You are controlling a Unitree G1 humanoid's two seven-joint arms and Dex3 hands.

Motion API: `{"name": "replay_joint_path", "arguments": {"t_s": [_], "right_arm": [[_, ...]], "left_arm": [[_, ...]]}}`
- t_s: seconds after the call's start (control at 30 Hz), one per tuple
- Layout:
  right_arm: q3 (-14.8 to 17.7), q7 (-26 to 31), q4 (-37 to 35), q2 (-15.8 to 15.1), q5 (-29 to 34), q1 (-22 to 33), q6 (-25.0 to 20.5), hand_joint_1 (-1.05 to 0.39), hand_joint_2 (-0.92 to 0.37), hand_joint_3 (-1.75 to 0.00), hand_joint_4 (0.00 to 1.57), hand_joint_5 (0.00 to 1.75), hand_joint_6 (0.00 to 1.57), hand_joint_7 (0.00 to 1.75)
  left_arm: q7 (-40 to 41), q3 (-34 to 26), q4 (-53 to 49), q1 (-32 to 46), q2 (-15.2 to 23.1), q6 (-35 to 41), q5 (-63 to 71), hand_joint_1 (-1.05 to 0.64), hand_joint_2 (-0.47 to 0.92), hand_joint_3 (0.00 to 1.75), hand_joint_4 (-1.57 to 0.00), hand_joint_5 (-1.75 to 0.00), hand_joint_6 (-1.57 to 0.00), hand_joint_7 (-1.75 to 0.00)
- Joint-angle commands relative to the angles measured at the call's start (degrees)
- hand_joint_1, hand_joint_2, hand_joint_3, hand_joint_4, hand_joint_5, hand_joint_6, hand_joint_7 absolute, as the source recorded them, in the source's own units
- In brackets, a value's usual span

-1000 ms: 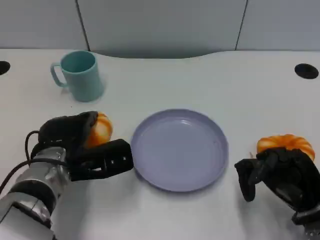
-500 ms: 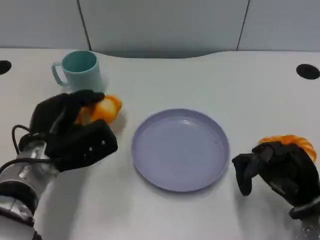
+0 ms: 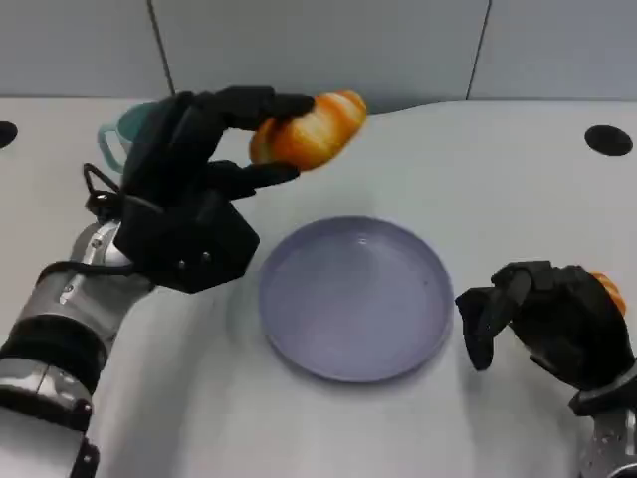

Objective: Grasp the bread from the table and place it into the plate.

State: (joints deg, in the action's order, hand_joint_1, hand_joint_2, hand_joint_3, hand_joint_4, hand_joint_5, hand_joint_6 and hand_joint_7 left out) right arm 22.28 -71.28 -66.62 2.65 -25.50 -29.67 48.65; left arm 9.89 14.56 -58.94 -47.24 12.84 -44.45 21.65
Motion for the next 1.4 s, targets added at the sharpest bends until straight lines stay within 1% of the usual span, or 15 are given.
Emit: {"name": "replay_joint_path", "arguments": {"t_s": [0.03,0.07,0.1,0.13,0.23,0.37,0.47,0.57,0.7,0.83,0.97,1.13,1.23,1.33,1.4], "right_arm": [[1.40,0.12,1.88,2.16,-2.77,0.46,0.98,-0.46,-0.92,-0.08,0.99,1.41,1.04,0.64],[1.55,-0.25,2.18,2.39,-3.06,0.48,1.33,-0.44,-0.92,-0.08,0.99,1.40,1.04,0.62],[1.71,-0.74,2.52,2.60,-3.66,0.46,0.28,-0.44,-0.92,-0.09,0.99,1.39,1.04,0.60],[1.78,-1.03,2.77,2.72,-4.08,0.48,-0.56,-0.43,-0.92,-0.08,0.98,1.38,1.04,0.54],[0.34,1.31,4.42,2.40,-2.28,1.67,-0.36,-0.47,-0.92,-0.10,0.96,1.43,1.08,0.53],[-0.53,3.80,6.23,3.12,-2.02,2.96,-1.21,-0.48,-0.92,-0.07,0.96,1.49,1.13,0.57],[-1.67,5.59,7.07,3.09,-1.27,3.45,-1.43,-0.47,-0.92,-0.06,0.97,1.49,1.14,0.56],[-3.08,7.41,8.13,2.11,0.27,3.86,-1.68,-0.49,-0.92,-0.07,0.96,1.56,1.14,0.59],[-3.36,7.51,8.76,1.88,-0.73,4.24,-4.62,-0.46,-0.92,-0.06,0.95,1.53,1.13,0.57],[-3.01,7.28,9.10,2.70,-1.80,4.66,-6.04,-0.45,-0.92,-0.05,0.94,1.57,1.13,0.61],[-2.72,5.86,8.32,2.75,-2.30,4.60,-5.38,-0.46,-0.92,-0.05,0.95,1.58,1.10,0.69],[-1.49,2.47,7.86,3.25,-5.08,4.66,-7.03,-0.42,-0.92,-0.03,0.97,1.49,1.10,0.58],[-0.38,0.07,6.42,3.61,-6.33,4.14,-5.54,-0.44,-0.92,-0.03,1.00,1.45,1.14,0.49],[-0.47,-0.71,5.46,2.50,-5.38,3.84,-4.49,-0.48,-0.92,-0.08,1.00,1.45,1.17,0.48],[-0.05,-0.46,5.52,2.79,-5.77,4.25,-4.69,-0.46,-0.92,-0.04,0.99,1.53,1.18,0.54]], "left_arm": [[-16.60,1.57,8.65,4.41,3.30,8.56,-2.17,-0.64,0.84,0.03,-0.36,-0.07,-0.45,0.00],[-18.65,1.60,10.96,5.39,4.04,10.12,-2.06,-0.79,0.88,0.09,-0.18,-0.03,-0.30,0.00],[-20.33,1.37,13.28,6.81,4.87,11.53,-2.13,-0.87,0.90,0.12,-0.09,-0.02,-0.22,0.00],[-21.56,1.09,15.21,7.93,5.39,12.77,-2.21,-0.98,0.91,0.36,-0.04,-0.01,-0.10,-0.01],[-25.29,-1.04,19.70,12.06,5.86,12.59,-6.47,-1.04,0.92,0.60,0.00,0.00,-0.06,-0.02],[-35.30,-4.15,25.68,19.80,7.14,9.92,-18.36,-1.05,0.92,0.73,0.00,0.00,-0.05,-0.01],[-43.59,-6.68,31.03,25.93,8.00,11.92,-28.23,-1.05,0.92,0.75,0.00,0.00,0.00,0.00],[-48.37,-10.76,38.72,35.56,8.00,19.79,-38.85,-1.05,0.92,0.69,0.00,0.00,0.00,0.00],[-56.41,-18.02,34.46,42.52,0.59,25.40,-54.66,-1.05,0.92,0.66,-0.06,-0.03,-0.04,-0.02],[-61.22,-22.53,27.53,43.60,-2.86,29.99,-59.30,-1.05,0.92,0.67,-0.05,-0.03,-0.04,-0.02],[-65.03,-25.68,22.09,41.39,-4.79,28.87,-59.21,-1.05,0.92,0.62,-0.07,-0.04,-0.06,-0.02],[-66.11,-27.41,21.38,41.78,-5.80,30.41,-58.21,-1.05,0.92,0.60,-0.11,-0.05,-0.09,-0.03],[-66.06,-28.02,21.08,41.95,-6.28,30.28,-57.46,-1.05,0.92,0.60,-0.12,-0.06,-0.12,-0.04],[-66.89,-28.67,20.32,41.76,-6.52,30.71,-56.99,-1.05,0.92,0.59,-0.14,-0.07,-0.13,-0.04],[-67.87,-29.23,19.99,41.58,-6.66,32.99,-57.87,-1.05,0.92,0.58,-0.16,-0.08,-0.14,-0.04]]}}
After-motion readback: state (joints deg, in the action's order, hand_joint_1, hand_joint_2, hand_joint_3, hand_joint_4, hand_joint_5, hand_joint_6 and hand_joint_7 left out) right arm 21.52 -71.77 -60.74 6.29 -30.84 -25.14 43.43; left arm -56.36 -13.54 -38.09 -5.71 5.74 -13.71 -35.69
